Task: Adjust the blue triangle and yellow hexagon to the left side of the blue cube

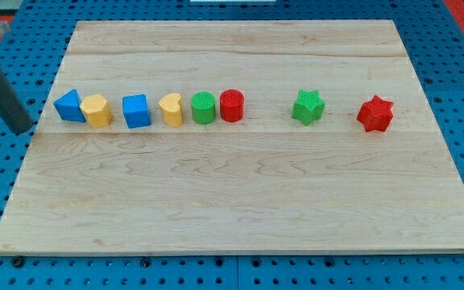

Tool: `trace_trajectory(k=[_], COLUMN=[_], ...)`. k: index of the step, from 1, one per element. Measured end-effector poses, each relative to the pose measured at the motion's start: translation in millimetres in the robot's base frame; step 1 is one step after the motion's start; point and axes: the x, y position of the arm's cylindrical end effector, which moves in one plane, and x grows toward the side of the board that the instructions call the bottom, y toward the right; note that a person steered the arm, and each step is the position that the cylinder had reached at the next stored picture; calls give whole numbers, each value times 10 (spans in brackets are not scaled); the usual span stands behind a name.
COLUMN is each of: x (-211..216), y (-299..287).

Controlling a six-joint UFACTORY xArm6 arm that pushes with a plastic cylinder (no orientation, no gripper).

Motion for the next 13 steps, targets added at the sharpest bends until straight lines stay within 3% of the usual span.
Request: trace_trajectory(k=[1,2,4,5,7,8,11,13], x=[-221,-392,-560,-560,-1131,-1045,-544,-334], y=[86,575,-3,-8,373,951,1041,313])
